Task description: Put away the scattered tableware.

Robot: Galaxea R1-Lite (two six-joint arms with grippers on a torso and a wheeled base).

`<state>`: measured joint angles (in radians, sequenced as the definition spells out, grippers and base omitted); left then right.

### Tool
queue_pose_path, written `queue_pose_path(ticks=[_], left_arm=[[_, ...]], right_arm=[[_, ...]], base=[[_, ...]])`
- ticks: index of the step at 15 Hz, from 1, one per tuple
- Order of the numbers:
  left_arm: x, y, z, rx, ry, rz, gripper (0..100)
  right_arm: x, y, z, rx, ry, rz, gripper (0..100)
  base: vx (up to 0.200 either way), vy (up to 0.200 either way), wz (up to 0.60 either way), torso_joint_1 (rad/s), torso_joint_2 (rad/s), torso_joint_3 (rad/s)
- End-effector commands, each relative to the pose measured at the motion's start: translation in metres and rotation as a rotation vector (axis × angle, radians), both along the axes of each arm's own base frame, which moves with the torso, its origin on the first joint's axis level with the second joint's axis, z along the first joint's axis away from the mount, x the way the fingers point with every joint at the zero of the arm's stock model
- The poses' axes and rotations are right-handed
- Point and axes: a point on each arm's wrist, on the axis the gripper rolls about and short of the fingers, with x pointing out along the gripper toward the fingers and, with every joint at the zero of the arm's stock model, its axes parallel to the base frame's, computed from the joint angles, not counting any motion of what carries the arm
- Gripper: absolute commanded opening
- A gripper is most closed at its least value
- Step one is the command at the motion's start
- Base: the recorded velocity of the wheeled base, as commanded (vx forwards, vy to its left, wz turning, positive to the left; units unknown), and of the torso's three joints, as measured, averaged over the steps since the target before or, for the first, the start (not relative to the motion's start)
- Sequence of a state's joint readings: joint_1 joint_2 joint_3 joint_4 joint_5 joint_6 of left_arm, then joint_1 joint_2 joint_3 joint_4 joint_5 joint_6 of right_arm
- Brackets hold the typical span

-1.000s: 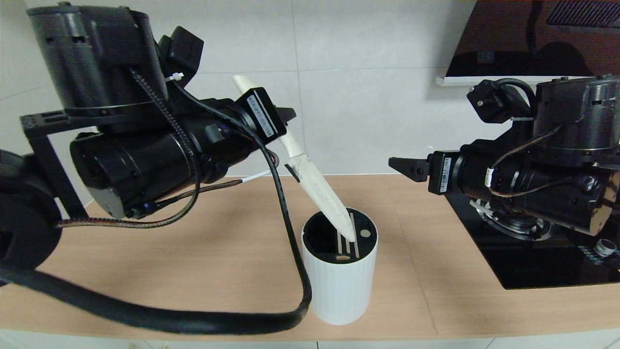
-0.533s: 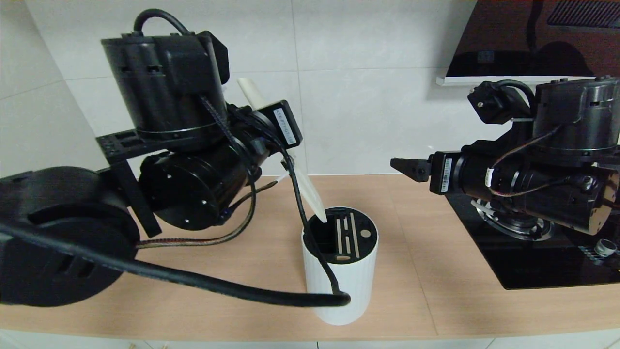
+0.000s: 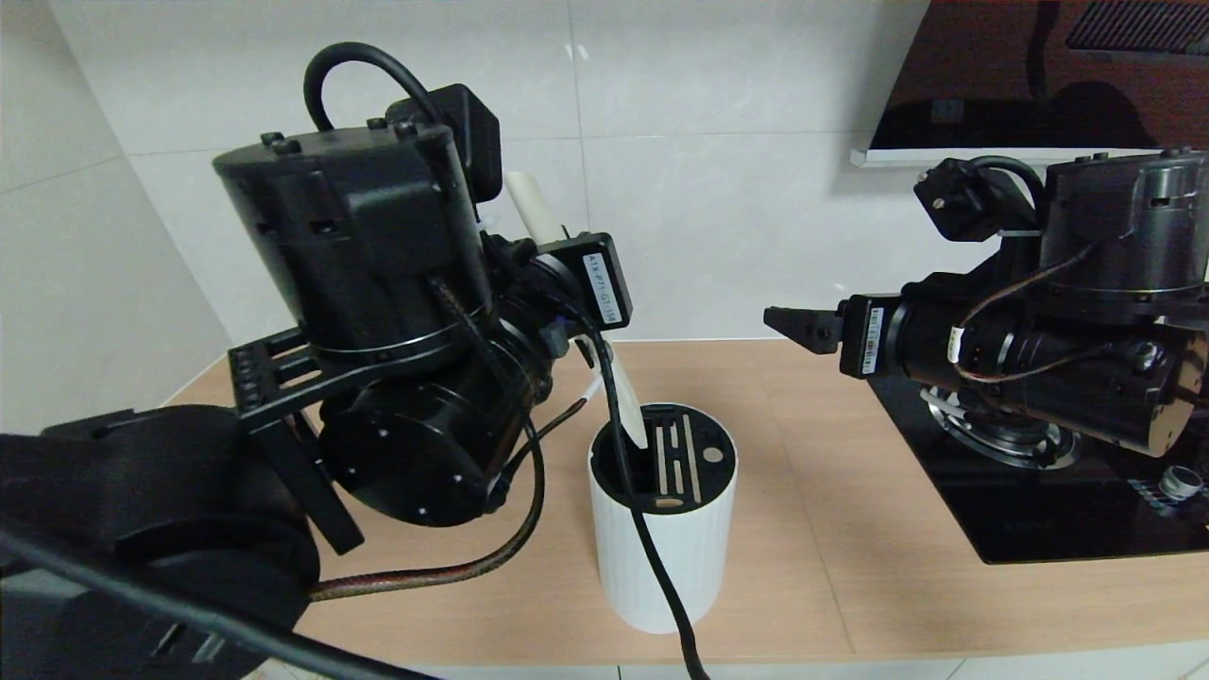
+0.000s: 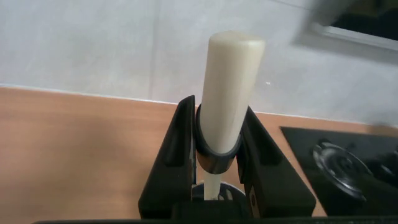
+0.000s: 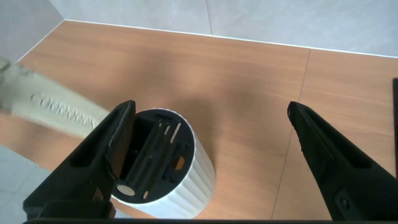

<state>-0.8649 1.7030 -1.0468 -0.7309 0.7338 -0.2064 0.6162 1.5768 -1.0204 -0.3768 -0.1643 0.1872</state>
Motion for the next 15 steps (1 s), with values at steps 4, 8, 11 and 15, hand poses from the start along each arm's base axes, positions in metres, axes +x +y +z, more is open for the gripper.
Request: queue_pose_path(ticks=[4, 8, 11, 15], left_arm=[[-0.009, -0.009, -0.009, 0.034, 0.007, -0.007, 0], [-0.006, -0.016, -0.022, 0.068, 0.032, -0.008, 0], [-0.002, -0.021, -0.033, 0.093, 0.052, -0.008, 0], [0.004, -0.030, -0.045, 0.096, 0.053, -0.009, 0]], right_arm=[[0.000, 0.000, -0.001, -0.002, 0.002, 0.001, 100], [0.001, 0.001, -0.001, -0.003, 0.004, 0.001, 100], [0.000, 0.000, -0.001, -0.002, 0.002, 0.001, 100], [0.001, 0.001, -0.002, -0.004, 0.006, 0.001, 100]], base=[[0.000, 0.000, 0.00, 0.000, 0.00, 0.000], [0.000, 0.000, 0.00, 0.000, 0.00, 0.000], [0.000, 0.000, 0.00, 0.000, 0.00, 0.000], [0.000, 0.000, 0.00, 0.000, 0.00, 0.000]])
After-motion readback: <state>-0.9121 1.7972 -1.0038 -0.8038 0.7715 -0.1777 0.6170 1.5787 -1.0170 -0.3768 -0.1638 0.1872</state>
